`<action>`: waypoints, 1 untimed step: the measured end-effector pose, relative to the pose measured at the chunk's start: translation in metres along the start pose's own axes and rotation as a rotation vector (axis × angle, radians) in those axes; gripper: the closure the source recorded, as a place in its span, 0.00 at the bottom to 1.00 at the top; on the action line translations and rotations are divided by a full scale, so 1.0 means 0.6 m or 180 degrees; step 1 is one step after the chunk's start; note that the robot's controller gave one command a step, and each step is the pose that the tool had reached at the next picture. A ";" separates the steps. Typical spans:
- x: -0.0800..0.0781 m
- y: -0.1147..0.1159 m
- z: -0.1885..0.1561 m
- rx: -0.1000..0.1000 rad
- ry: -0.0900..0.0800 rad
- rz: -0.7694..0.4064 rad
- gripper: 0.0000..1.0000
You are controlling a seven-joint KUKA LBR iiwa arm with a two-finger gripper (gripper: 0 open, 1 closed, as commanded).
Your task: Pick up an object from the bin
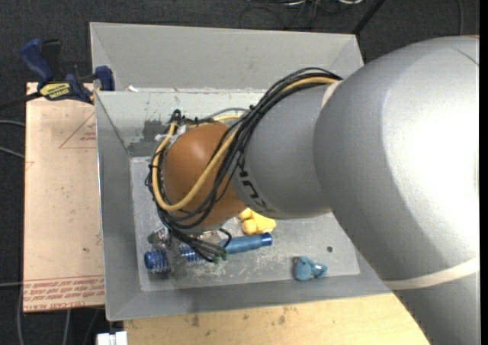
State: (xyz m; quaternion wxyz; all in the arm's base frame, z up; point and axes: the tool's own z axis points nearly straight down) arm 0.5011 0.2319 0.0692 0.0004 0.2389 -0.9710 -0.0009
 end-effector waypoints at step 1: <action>-0.020 -0.030 -0.286 0.0007 -0.0037 -0.0155 1.00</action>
Offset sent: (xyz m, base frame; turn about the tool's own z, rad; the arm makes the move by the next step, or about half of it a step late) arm 0.0174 -0.0116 0.1675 -0.0515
